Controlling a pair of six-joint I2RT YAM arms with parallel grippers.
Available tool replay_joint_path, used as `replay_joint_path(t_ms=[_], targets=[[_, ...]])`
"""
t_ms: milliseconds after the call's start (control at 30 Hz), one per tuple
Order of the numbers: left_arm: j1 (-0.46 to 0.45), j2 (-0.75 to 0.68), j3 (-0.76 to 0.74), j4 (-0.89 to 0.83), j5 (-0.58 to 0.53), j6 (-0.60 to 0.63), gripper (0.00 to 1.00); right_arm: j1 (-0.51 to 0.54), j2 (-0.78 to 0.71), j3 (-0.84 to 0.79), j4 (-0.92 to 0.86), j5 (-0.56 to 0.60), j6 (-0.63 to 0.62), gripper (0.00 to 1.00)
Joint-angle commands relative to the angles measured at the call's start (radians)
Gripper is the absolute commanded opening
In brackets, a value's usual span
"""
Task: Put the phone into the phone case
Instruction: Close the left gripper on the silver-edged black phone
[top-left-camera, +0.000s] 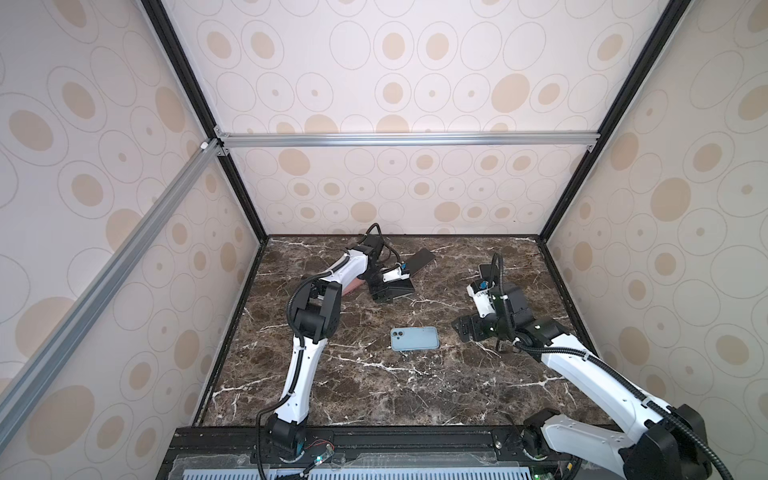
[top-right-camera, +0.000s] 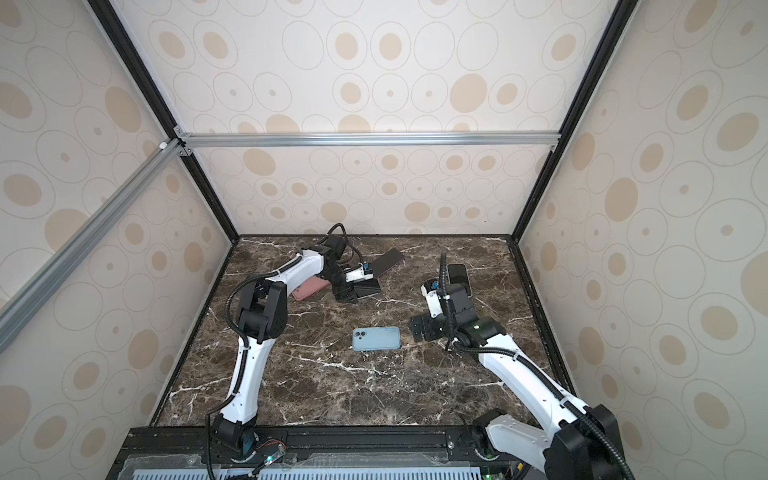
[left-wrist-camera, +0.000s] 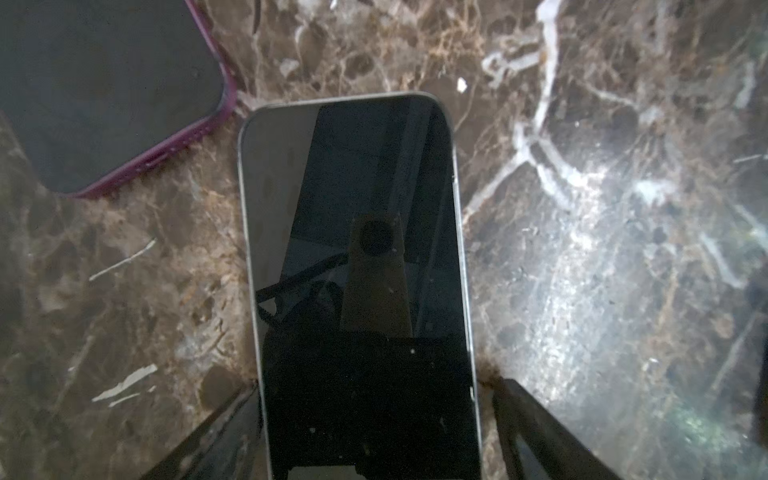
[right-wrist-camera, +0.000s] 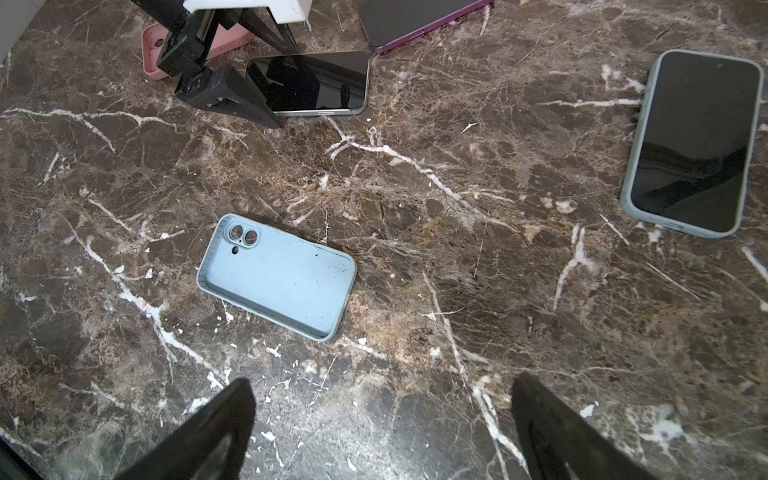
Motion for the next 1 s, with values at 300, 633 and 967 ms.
replay_joint_path(t_ms=[300, 633, 967], targets=[[-0.02, 0.077, -0.029, -0.107, -0.056, -0.098, 0.65, -0.003, -0.009, -0.013, 0.015, 0.021, -0.007, 0.99], [-0.082, -0.075, -0.271, 0.094, -0.089, -0.213, 0.4, -0.003, 0.014, -0.027, 0.043, 0.013, 0.006, 0.99], [-0.136, -0.327, -0.611, 0.406, -0.09, -0.358, 0.27, -0.01, 0.094, 0.021, 0.04, -0.217, 0.021, 0.93]])
